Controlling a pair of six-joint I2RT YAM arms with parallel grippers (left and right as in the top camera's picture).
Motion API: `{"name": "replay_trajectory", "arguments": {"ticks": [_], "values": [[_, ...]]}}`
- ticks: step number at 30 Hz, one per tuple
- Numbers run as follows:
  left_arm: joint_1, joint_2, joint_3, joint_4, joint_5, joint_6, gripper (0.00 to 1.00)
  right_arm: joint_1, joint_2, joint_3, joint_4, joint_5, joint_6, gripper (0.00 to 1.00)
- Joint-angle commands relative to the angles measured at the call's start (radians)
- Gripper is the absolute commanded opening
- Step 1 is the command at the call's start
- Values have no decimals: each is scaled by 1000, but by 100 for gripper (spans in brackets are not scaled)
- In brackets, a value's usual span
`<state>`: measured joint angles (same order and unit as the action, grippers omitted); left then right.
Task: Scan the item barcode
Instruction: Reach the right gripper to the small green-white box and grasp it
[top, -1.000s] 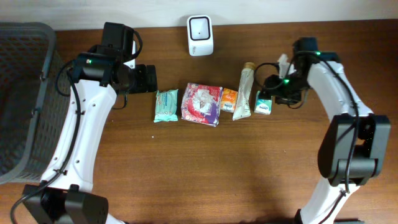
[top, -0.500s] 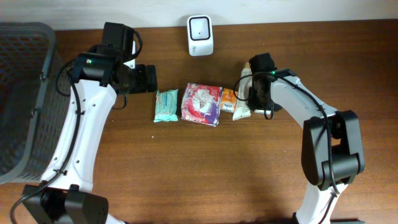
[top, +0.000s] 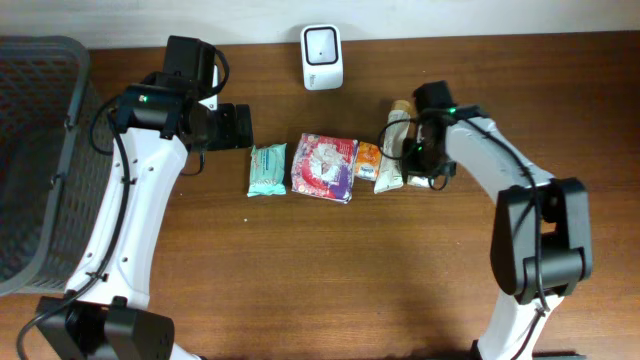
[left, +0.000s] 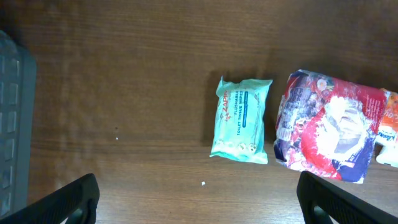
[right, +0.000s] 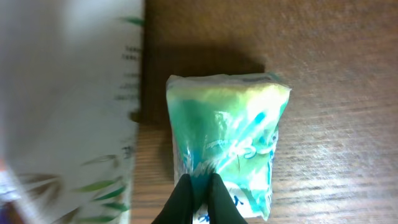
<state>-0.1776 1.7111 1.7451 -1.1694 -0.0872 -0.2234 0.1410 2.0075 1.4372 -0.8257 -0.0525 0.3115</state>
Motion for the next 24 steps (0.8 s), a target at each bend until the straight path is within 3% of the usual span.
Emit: {"name": "replay_trajectory", "arguments": {"ticks": [1, 2, 5, 7, 8, 10, 11, 15, 22, 23, 24], "values": [[-3, -4, 6, -3, -11, 19, 99, -136, -6, 91, -55, -541, -149, 4], [-3, -4, 6, -2, -11, 19, 99, -220, -5, 88, -106, -707, -219, 4], [-3, -4, 6, -2, -11, 19, 99, -287, -4, 44, -130, -698, -325, 4], [-3, -4, 6, -2, -11, 19, 99, -259, -4, 37, -127, -577, -333, 24], [-3, -4, 6, -2, -11, 19, 99, -223, -4, 37, -114, -526, -321, 42], [-3, -4, 6, -2, -11, 19, 99, -146, -4, 37, -76, -308, -220, 46], [-3, -4, 6, -3, -11, 19, 99, -74, -4, 37, -49, -117, -150, 46], [-3, -4, 6, -3, -11, 20, 99, 92, -3, 36, -15, 346, 23, 46], [-3, -4, 6, -2, -11, 19, 99, 141, 183, 36, -5, 404, 61, 45], [-3, -4, 6, -2, -11, 20, 99, 141, 191, 36, -17, 404, 62, 34], [-3, -4, 6, -2, -11, 20, 99, 140, 188, 38, -29, 397, 64, 9]]}}
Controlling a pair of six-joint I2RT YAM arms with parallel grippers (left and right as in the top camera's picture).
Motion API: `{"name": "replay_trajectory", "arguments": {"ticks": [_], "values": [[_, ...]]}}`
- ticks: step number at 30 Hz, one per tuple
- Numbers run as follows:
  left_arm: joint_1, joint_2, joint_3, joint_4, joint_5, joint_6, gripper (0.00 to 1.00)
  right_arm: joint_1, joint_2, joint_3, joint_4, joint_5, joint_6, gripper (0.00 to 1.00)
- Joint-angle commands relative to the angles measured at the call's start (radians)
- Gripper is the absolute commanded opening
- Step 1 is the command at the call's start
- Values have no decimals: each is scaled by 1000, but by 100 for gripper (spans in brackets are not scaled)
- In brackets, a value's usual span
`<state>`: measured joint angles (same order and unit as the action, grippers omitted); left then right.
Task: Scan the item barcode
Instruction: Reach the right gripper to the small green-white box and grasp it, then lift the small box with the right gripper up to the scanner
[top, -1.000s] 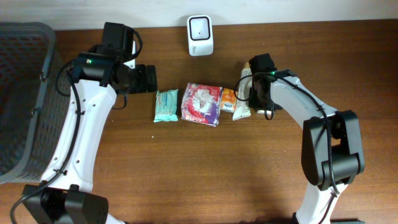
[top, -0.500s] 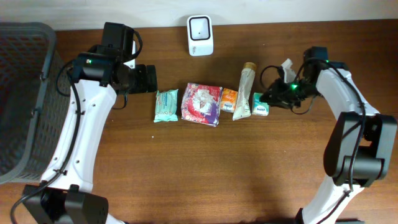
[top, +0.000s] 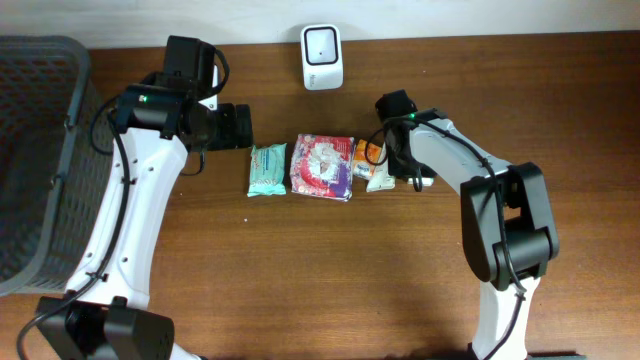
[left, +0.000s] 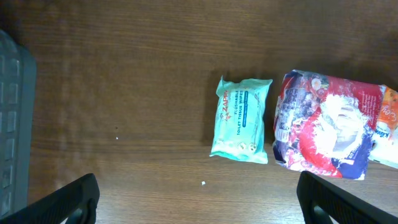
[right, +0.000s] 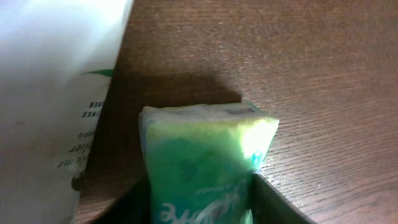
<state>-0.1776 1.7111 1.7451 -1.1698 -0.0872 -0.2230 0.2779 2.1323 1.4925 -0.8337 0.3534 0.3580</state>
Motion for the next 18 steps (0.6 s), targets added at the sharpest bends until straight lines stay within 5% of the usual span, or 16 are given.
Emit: {"name": "replay_trajectory", "arguments": {"ticks": [1, 4, 8, 11, 16, 18], "values": [[-3, -4, 6, -2, -11, 19, 99, -11, 43, 8, -61, -47, 18, 4], [-3, -4, 6, -2, -11, 19, 99, -101, 6, 132, -161, -350, -107, 4], [-3, -4, 6, -2, -11, 19, 99, -325, 8, 142, -212, -1115, -442, 4], [-3, -4, 6, -2, -11, 19, 99, -431, 23, 9, -161, -1170, -486, 4], [-3, -4, 6, -2, -11, 19, 99, -567, 23, -18, -204, -1001, -428, 47], [-3, -4, 6, -2, -11, 19, 99, -580, 20, 69, -316, -935, -429, 49]]}}
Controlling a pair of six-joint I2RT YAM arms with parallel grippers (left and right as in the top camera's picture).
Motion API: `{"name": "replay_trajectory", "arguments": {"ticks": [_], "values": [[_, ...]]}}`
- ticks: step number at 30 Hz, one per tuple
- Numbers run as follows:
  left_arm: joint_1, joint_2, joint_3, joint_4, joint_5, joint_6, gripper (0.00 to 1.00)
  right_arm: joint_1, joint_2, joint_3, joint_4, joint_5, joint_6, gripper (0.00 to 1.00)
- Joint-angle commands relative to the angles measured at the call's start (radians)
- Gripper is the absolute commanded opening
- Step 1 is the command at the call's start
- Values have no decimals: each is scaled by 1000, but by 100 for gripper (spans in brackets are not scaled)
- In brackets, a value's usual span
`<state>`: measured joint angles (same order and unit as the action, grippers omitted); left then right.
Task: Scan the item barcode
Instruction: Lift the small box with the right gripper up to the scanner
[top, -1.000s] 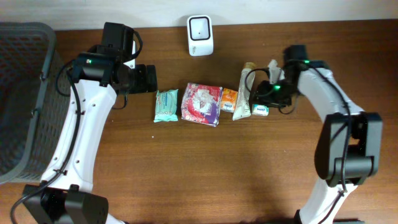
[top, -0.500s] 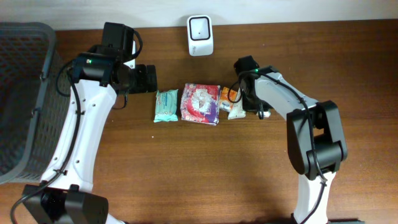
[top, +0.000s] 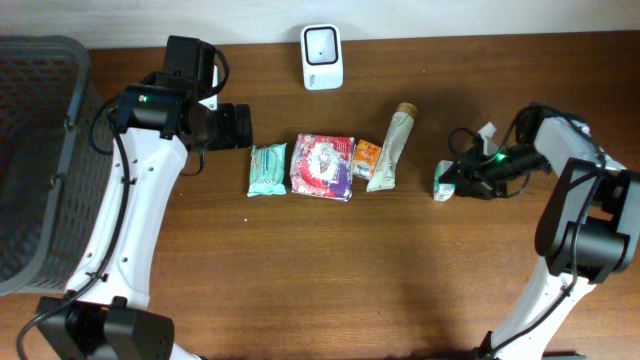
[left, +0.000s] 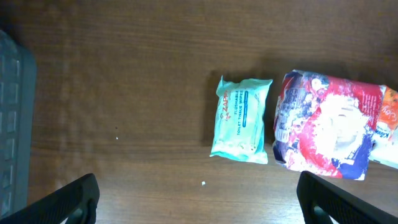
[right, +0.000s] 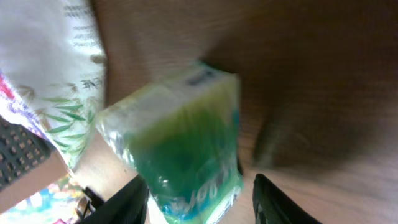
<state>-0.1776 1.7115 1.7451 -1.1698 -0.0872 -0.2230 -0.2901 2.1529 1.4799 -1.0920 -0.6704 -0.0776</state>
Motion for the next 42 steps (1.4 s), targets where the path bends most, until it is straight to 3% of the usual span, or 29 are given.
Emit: {"name": "replay_trajectory", "arguments": {"ticks": [1, 3, 9, 10, 13, 15, 16, 17, 18, 19, 21, 23, 25, 27, 28, 29, 32, 36, 41, 42], "values": [[-3, -4, 6, -2, -11, 19, 99, -10, -2, 145, -121, 130, 7, 49], [-3, -4, 6, -2, -11, 19, 99, -8, -2, 236, -210, 189, 7, 49], [-3, -4, 6, -2, -11, 19, 99, 82, -2, 245, -224, 188, 4, 50], [-3, -4, 6, -2, -11, 19, 99, 124, -2, 245, -195, 253, 24, 55], [-3, -4, 6, -2, -11, 19, 99, 207, -2, 215, -126, 523, 173, 58], [-3, -4, 6, -2, -11, 19, 99, 219, -2, 182, -91, 525, 180, 56], [-3, -4, 6, -2, -11, 19, 99, 220, -2, 136, -50, 525, 191, 40], [-3, -4, 6, -2, -11, 19, 99, 218, -2, 112, -28, 525, 191, 34], [-3, -4, 6, -2, -11, 19, 99, 211, -2, 92, -14, 525, 192, 14], [-3, -4, 6, -2, -11, 19, 99, 209, -2, 94, -19, 524, 191, 4], [-3, -4, 6, -2, -11, 19, 99, 209, -2, 150, -90, 431, 148, 4], [-3, -4, 6, -2, -11, 19, 99, 210, -2, 217, -154, 110, -21, 4], [-3, -4, 6, -2, -11, 19, 99, 216, -1, 205, -157, -63, -122, 4], [-3, -4, 6, -2, -11, 19, 99, 226, -1, 126, -126, -58, -132, 4], [-3, -4, 6, -2, -11, 19, 99, 224, -1, 75, -85, -40, -131, 9], [-3, -4, 6, -2, -11, 19, 99, 211, -1, 35, -46, 8, -106, 27], [-3, -4, 6, -2, -11, 19, 99, 157, -2, 59, -62, 159, -7, 45], [-3, -4, 6, -2, -11, 19, 99, 148, -2, 124, -155, 183, -18, 46], [-3, -4, 6, -2, -11, 19, 99, 146, -2, 55, -108, 263, -11, 45], [-3, -4, 6, -2, -11, 19, 99, 147, -2, 23, -70, 246, -11, 41]]}}
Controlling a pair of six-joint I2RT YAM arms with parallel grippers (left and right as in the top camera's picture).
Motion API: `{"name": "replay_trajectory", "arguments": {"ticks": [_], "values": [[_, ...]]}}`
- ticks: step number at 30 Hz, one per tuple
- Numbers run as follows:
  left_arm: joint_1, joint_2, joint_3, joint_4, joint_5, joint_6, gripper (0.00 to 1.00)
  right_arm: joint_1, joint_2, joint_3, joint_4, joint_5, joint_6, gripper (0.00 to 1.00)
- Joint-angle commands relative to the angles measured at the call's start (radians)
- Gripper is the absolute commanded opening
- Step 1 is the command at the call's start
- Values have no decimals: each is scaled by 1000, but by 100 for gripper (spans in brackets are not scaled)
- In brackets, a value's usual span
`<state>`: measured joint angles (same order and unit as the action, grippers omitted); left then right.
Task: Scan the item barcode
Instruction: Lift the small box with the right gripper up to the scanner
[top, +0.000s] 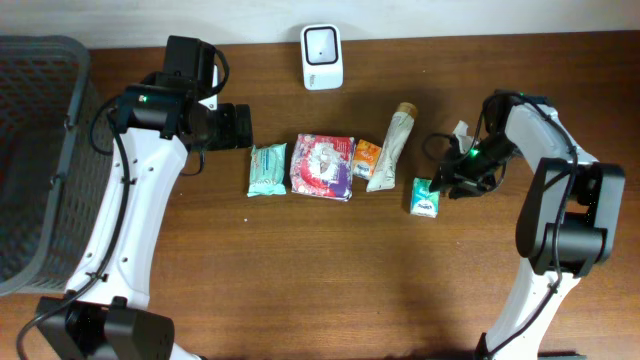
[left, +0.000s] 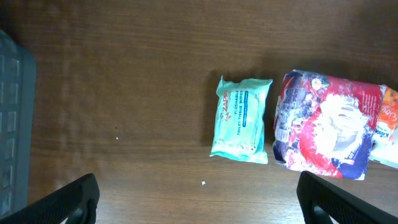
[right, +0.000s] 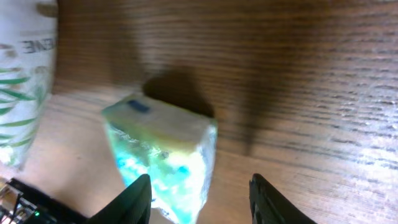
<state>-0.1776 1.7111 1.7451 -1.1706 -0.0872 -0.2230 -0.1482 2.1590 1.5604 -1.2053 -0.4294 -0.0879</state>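
A small green packet (top: 424, 197) lies on the wooden table, right of the row of goods. My right gripper (top: 449, 182) is just right of it. In the right wrist view the green packet (right: 163, 155) has its near end between the jaws of the right gripper (right: 199, 202). It meets the left finger, and a gap shows at the right finger. The white barcode scanner (top: 322, 44) stands at the back edge. My left gripper (top: 238, 127) hovers open at the left of the row. In the left wrist view the left gripper (left: 198, 198) has nothing between its fingers.
A row lies mid-table: a teal wipes pack (top: 267, 169), a red and white bag (top: 324, 167), an orange sachet (top: 367, 158) and a white tube (top: 391, 150). A grey basket (top: 40, 150) stands at the far left.
The green packet now lies a little further left and nearer the front of the table. The right gripper has turned with it. The left arm has not moved.
At first my right gripper was shut above the green packet beside the tube. Then its jaws stood apart round the packet. Later the packet was off to the right of the row, between the jaws. Now it lies below and right of the tube.
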Motion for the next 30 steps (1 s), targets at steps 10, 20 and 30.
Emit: {"name": "replay_trajectory", "arguments": {"ticks": [10, 20, 30], "values": [[-3, -4, 6, -1, -11, 19, 99, 59, -8, -115, 96, -320, -39, 4], [-3, -4, 6, -1, -11, 19, 99, 73, -10, 329, -486, -846, -662, 4], [-3, -4, 6, -1, -11, 19, 99, 248, -9, 329, -369, -1091, -630, 4]]}}
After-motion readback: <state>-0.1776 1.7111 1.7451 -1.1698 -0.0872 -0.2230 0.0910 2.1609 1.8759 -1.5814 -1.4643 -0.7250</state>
